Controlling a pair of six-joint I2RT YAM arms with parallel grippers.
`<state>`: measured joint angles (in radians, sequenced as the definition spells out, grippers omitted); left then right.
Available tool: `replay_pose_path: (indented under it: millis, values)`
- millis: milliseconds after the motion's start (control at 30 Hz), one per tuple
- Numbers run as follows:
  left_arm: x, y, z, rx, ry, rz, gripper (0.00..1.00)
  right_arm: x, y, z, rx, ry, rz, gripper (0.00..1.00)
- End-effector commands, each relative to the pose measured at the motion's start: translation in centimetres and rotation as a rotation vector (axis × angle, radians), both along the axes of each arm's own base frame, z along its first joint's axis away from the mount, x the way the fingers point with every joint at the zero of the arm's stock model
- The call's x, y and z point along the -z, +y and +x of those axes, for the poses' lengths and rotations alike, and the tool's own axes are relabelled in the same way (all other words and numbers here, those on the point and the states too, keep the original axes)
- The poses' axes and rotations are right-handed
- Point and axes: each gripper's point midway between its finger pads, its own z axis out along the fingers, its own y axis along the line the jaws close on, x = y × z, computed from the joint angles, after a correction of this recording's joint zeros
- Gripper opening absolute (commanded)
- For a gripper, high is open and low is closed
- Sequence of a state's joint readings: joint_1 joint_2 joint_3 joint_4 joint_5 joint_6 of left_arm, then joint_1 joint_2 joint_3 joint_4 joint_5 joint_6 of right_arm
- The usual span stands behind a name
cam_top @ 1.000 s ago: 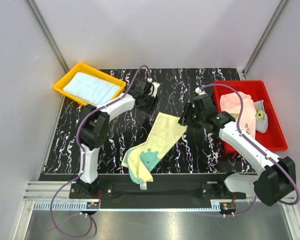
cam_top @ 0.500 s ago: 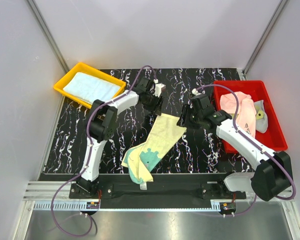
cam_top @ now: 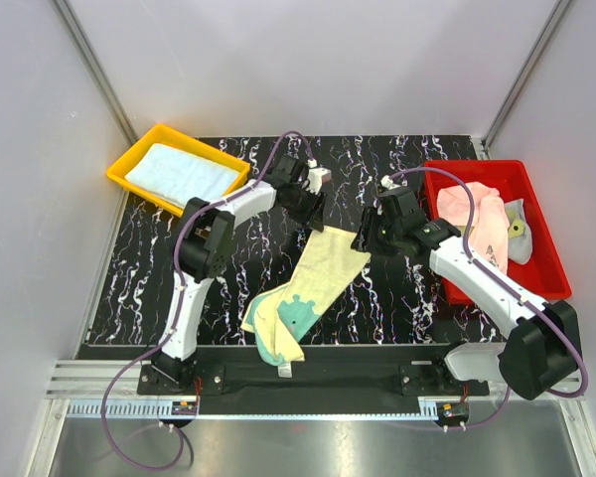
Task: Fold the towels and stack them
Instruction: Move the towel to the center of the board, then flatten out the crumpled towel
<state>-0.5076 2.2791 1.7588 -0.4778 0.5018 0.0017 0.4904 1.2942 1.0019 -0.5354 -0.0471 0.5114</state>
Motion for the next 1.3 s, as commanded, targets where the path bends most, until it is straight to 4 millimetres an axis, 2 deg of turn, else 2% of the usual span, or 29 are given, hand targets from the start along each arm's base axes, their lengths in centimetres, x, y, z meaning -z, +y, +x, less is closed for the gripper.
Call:
replay_pose_path:
  millis: [0, 233, 467, 500, 633, 667, 767, 800, 833, 900, 1033, 1067, 1167, 1233, 1267]
  values:
    - [2.1, 0.0, -1.3, 0.019, 0.080, 0.017, 0.49, -2.0, 0.3, 0.9, -0.011, -0.068, 0.033, 0.52]
    - [2.6, 0.0, -1.0, 0.015, 0.098, 0.034, 0.44, -2.4, 0.4, 0.8, -0.017, -0.076, 0.040, 0.52]
    - [3.1, -0.4, -1.1, 0.022, 0.112, 0.047, 0.31, -2.3, 0.6, 0.9, -0.018, -0.072, 0.044, 0.52]
    - [3.2, -0.3, -1.2, 0.020, 0.118, 0.050, 0.28, -2.4, 0.7, 0.9, -0.021, -0.075, 0.049, 0.52]
    - [2.6, -0.7, -1.7, 0.014, 0.148, 0.021, 0.00, -2.2, 0.9, 1.4, -0.015, -0.071, 0.061, 0.52]
    - [2.4, -0.8, -2.1, 0.019, 0.158, 0.011, 0.00, -2.1, 1.1, 1.6, -0.016, -0.064, 0.068, 0.52]
    - [0.2, -1.3, -2.5, 0.020, 0.155, -0.052, 0.00, -2.2, 1.0, 2.7, 0.003, -0.069, 0.069, 0.52]
    - [-0.3, -1.2, -2.5, 0.015, 0.146, -0.060, 0.00, -2.4, 0.8, 3.1, 0.014, -0.072, 0.070, 0.53]
    - [-2.3, -1.1, -2.4, 0.002, 0.118, -0.082, 0.00, -2.9, 0.7, 3.7, 0.020, -0.080, 0.074, 0.53]
    - [-3.4, -0.5, -2.5, -0.020, 0.101, -0.104, 0.00, -3.0, 0.1, 4.8, 0.045, -0.082, 0.068, 0.53]
    - [-7.0, 1.5, -1.7, -0.094, 0.049, -0.145, 0.00, -4.0, -0.5, 6.8, 0.079, -0.101, 0.066, 0.53]
    - [-8.6, 1.9, -1.8, -0.098, 0.019, -0.162, 0.00, -3.8, -0.5, 7.1, 0.082, -0.099, 0.057, 0.54]
    - [-10.9, 3.0, -1.5, -0.122, -0.040, -0.153, 0.00, -3.8, -0.9, 7.9, 0.096, -0.105, 0.039, 0.54]
    - [-11.6, 4.1, -1.2, -0.150, -0.066, -0.128, 0.00, -3.8, -1.0, 8.3, 0.105, -0.108, 0.040, 0.54]
    - [-11.7, 4.8, -0.9, -0.177, -0.078, -0.103, 0.00, -3.2, -0.9, 8.5, 0.101, -0.095, 0.033, 0.54]
